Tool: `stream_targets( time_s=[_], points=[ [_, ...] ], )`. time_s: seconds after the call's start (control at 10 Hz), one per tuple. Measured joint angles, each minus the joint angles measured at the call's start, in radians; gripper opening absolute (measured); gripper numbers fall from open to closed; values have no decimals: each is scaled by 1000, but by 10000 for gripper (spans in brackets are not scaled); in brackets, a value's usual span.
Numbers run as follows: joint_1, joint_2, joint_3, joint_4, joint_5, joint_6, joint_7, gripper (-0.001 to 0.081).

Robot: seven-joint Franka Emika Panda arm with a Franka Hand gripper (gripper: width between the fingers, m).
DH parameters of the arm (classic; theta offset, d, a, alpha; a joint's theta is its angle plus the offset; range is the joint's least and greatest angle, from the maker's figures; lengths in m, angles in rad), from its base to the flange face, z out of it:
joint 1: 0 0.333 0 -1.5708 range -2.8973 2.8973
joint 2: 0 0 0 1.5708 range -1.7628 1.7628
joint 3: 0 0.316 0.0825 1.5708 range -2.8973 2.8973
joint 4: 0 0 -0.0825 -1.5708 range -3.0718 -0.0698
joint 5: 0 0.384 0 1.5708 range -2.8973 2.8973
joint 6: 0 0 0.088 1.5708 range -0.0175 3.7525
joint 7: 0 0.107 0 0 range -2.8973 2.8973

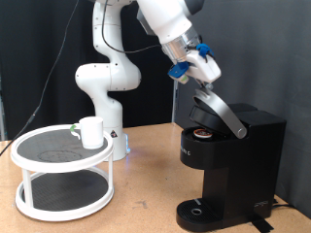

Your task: Make a cup of coffee with the keurig machine

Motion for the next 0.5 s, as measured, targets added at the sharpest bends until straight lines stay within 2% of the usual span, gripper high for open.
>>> stream_targets(
  time_s=[0.5],
  points=[
    [-36, 2, -1, -77, -43, 77, -25, 0]
  ],
)
